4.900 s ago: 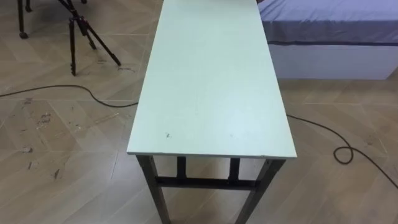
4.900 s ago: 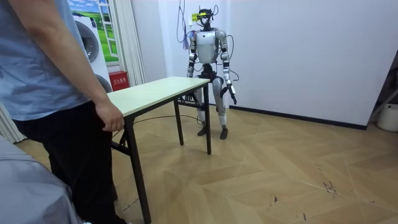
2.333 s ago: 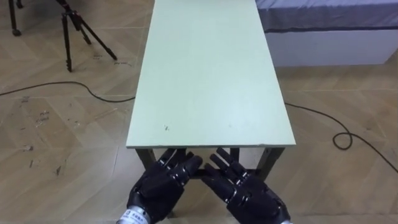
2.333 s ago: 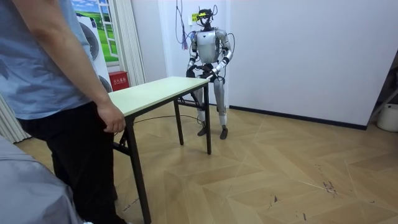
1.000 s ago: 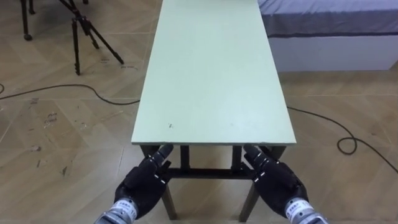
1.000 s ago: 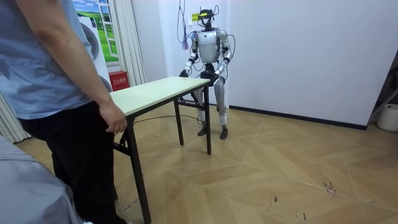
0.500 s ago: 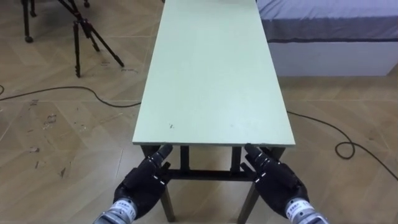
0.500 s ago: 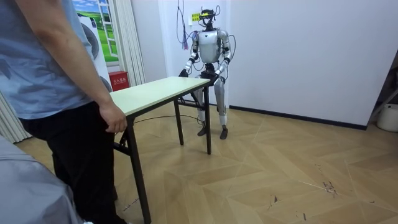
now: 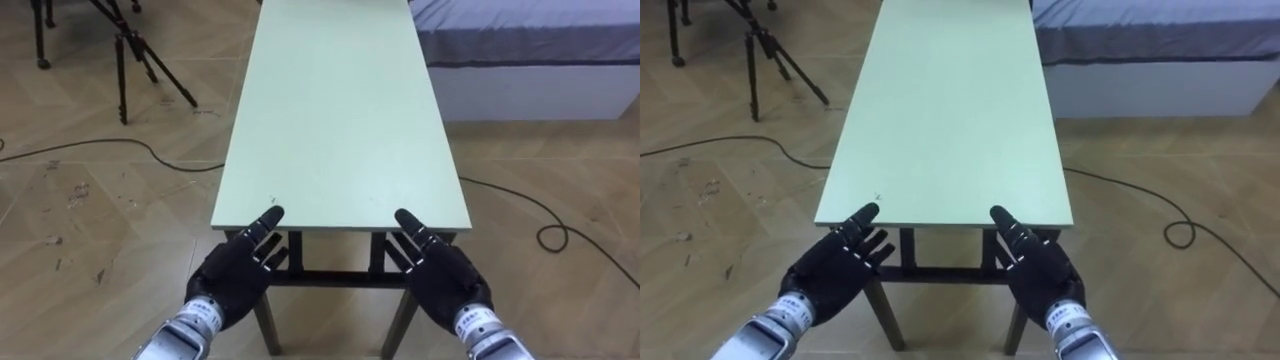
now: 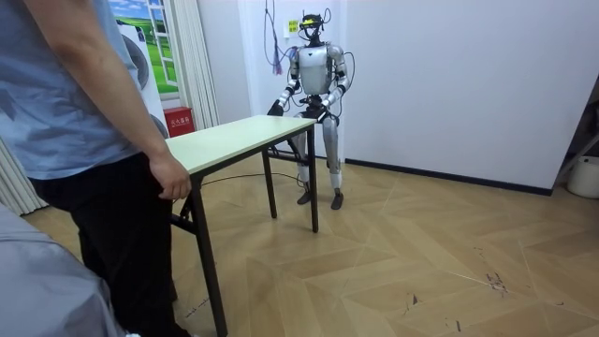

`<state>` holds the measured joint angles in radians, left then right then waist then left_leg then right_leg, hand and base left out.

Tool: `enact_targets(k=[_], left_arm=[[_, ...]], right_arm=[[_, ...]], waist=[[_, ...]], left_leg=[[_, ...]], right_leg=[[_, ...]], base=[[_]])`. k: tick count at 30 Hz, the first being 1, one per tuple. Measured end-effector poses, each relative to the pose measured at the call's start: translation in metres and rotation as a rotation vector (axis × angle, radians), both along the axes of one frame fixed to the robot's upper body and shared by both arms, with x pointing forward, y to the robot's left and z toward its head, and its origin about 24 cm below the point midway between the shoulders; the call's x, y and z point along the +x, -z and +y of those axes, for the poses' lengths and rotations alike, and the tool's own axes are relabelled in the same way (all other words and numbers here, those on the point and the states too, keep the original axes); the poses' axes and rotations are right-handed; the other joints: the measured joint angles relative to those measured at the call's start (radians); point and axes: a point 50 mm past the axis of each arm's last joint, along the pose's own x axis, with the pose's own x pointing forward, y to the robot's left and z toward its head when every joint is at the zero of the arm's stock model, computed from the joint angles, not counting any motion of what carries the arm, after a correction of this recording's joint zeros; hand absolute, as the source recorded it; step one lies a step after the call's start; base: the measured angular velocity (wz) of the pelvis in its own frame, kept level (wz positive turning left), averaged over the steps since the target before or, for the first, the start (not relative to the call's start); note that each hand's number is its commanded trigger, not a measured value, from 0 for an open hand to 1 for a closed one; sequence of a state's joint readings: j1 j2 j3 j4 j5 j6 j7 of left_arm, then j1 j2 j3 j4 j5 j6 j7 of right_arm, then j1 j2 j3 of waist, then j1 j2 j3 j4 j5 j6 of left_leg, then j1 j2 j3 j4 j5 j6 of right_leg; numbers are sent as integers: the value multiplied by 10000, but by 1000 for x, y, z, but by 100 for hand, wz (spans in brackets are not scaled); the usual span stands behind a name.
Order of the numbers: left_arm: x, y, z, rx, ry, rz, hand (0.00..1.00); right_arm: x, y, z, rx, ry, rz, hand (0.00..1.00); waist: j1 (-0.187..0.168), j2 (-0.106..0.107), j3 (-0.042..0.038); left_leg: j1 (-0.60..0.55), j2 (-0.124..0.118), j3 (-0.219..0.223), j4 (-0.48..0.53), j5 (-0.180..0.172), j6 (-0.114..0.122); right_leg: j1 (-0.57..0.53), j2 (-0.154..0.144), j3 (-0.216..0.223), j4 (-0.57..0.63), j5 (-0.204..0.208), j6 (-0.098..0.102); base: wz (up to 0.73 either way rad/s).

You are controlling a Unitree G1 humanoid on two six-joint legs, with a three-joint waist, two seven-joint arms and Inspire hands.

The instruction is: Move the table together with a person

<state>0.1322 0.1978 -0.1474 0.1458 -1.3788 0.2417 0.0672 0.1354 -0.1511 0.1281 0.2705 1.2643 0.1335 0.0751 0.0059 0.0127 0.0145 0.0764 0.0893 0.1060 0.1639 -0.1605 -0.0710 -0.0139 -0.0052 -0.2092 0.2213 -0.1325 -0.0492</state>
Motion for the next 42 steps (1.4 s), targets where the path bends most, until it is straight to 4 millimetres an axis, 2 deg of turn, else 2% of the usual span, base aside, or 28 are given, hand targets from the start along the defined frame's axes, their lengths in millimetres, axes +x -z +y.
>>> enact_targets(k=[6,13,18,21,42], left_arm=[[2,-5,-2,10,-45,-46,0],[2,-5,-2,11,-120,62,0],[3,-8,-2,-1412,-690,295,0],[3,-8,-2,-1431,-711,294,0],[5,-10,-2,-2658,-1420,431,0]], right_arm=[[1,-1,0,299,160,3,0],[1,-2,1,651,358,122,0],[1,-3,2,1752,838,236,0],[2,-3,3,2094,976,249,0],[2,-2,9,2338,1194,192,0]], waist=[[13,53,33],[97,57,36],[136,58,42],[135,56,45],[229,8,77]], left_leg=[[-17,5,-37,5,1,1],[32,6,-22,2,1,1],[43,12,-21,3,1,1],[40,12,-23,4,1,1],[44,25,-15,1,1,0]], right_leg=[[1,-4,-61,5,3,-5],[7,14,17,4,8,-10],[4,25,48,5,16,-18],[-3,26,51,0,15,-18],[-55,39,116,-7,16,-27]], base=[[3],[-3],[-2],[0],[0]])
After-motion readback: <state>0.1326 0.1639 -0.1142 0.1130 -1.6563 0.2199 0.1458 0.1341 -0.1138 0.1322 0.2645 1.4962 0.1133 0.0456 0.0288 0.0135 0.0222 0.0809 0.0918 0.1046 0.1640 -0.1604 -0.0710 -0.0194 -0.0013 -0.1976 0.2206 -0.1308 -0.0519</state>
